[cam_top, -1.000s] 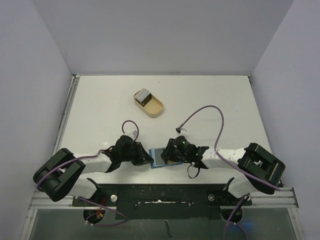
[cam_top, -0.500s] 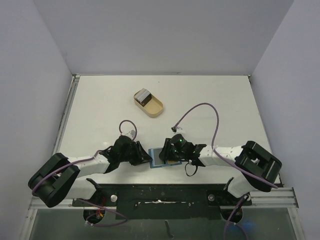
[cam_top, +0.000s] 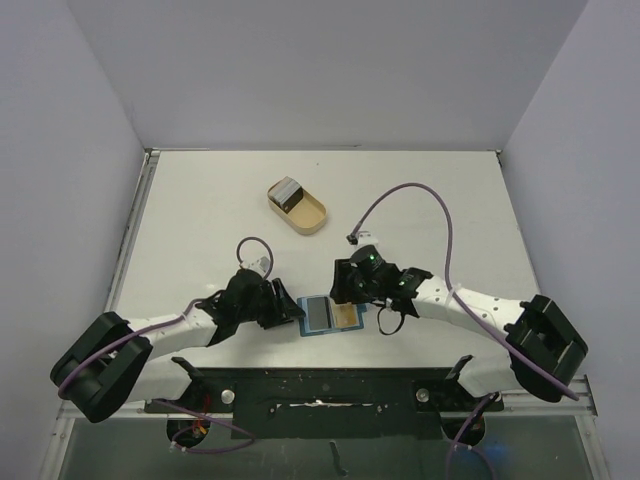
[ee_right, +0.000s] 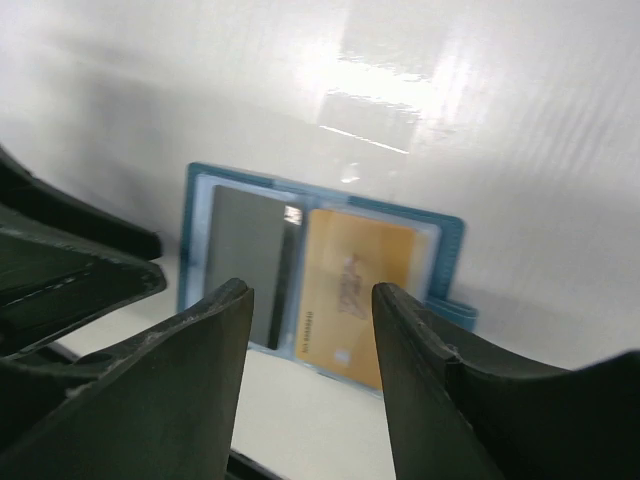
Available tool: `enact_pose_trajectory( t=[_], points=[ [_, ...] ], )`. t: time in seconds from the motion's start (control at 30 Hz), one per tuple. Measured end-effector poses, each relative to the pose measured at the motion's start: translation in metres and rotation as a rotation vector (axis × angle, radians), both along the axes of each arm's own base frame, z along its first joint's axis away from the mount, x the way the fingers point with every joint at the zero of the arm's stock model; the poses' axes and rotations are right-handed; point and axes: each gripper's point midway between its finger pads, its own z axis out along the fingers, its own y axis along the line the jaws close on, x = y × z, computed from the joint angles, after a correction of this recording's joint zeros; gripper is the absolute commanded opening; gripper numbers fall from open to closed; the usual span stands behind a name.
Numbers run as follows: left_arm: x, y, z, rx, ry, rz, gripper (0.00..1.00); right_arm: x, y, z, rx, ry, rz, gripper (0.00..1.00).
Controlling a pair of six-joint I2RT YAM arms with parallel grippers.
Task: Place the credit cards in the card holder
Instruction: Insert the credit card into the card holder, then move the card holder to the center of the board.
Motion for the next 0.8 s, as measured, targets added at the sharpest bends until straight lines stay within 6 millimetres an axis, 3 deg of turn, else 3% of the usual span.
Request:
enact_pose_trajectory(
  t=[0.13,0.33,0.53,0.67,0.8],
  points=[
    [0.001,-0.001,-0.001,0.003,-0.005,-0.003,0.47,0.005,-0.019,-0.008,-0.049,0.017,-0.025,0.57],
    [0.006,-0.006,0.0,-0.005,-0.004,-0.007,0.47,-0.001,-0.024,-0.023,-0.078,0.044,-0.008,0.54],
    [0.008,-0.011,0.001,-0.035,0.009,-0.003,0.45,-0.011,-0.02,-0.046,-0.11,0.099,0.022,0.54],
    [0.011,-0.008,0.003,-0.05,0.023,0.015,0.43,-0.015,-0.01,-0.046,-0.092,0.091,0.034,0.53],
    [0.024,0.008,0.014,-0.088,0.019,0.076,0.41,-0.021,0.007,-0.046,-0.047,0.099,0.036,0.53]
  ],
)
